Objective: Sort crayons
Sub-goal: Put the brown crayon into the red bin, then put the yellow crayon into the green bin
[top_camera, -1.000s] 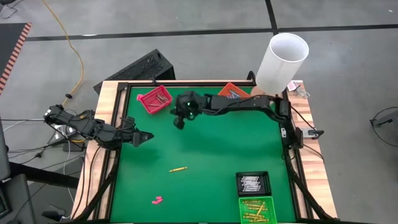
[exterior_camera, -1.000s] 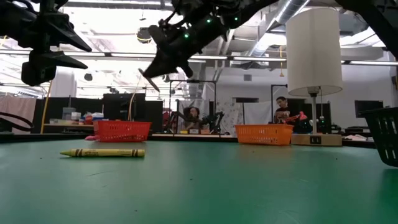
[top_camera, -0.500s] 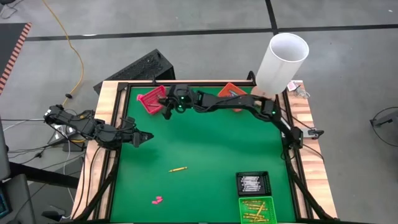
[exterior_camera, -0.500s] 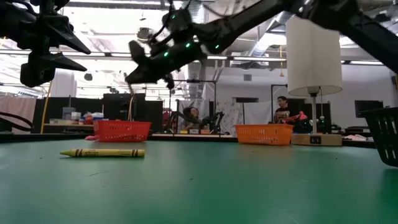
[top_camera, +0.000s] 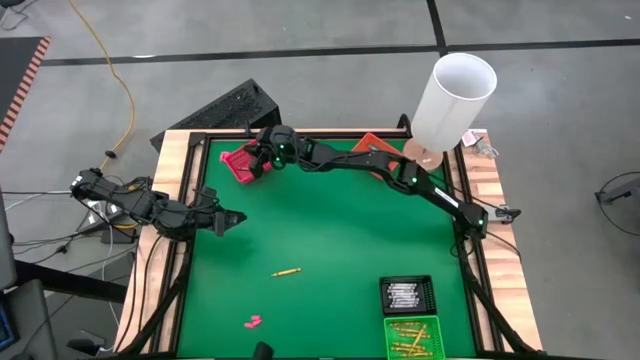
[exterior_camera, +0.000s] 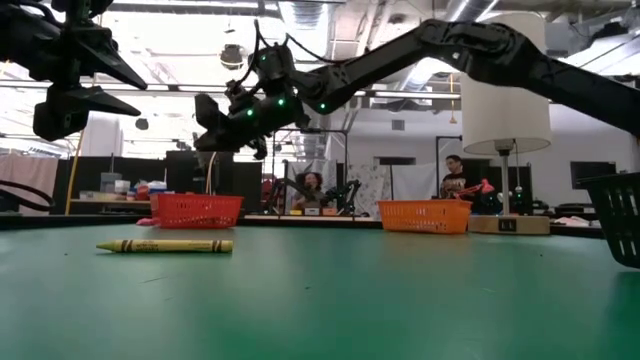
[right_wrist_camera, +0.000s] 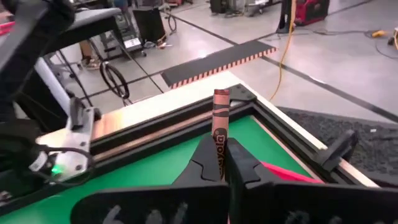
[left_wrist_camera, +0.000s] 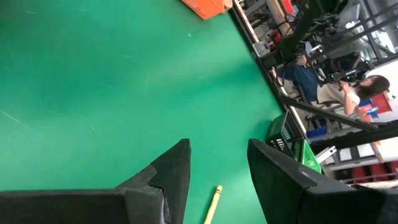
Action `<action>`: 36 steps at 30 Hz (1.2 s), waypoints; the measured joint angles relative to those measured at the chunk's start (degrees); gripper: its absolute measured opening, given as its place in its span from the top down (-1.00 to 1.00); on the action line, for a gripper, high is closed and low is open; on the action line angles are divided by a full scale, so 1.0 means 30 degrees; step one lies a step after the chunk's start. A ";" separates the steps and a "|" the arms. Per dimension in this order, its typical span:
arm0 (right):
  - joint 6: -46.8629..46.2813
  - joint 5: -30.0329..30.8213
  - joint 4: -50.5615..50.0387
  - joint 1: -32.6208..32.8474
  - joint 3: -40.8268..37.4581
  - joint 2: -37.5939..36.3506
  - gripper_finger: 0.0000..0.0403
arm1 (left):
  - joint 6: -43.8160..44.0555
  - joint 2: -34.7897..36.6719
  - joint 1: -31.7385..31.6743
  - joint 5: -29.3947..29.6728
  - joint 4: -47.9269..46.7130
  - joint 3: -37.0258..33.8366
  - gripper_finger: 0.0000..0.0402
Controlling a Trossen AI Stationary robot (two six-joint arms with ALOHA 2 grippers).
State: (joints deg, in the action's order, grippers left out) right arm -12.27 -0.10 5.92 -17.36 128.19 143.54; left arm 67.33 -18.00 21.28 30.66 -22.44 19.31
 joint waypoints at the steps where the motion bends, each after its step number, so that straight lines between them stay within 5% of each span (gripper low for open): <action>1: -0.0135 0.0000 -0.0048 -0.0049 0.0075 0.0094 1.00 | 0.0000 0.0007 0.0000 0.0021 0.0000 0.0000 0.26; 19: -0.0466 0.1825 -0.3298 -0.0664 0.0071 0.0105 1.00 | 0.0000 0.0007 0.0000 0.0058 -0.0379 0.0000 0.26; 36: -0.1040 0.1936 -0.3918 -0.0890 0.0068 0.0105 0.67 | 0.0000 0.0004 0.0002 0.0044 -0.0371 0.0000 0.26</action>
State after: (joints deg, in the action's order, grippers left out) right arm -15.39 5.71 -5.84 -20.03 128.40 143.85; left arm 67.33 -17.99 21.28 30.79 -23.55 19.31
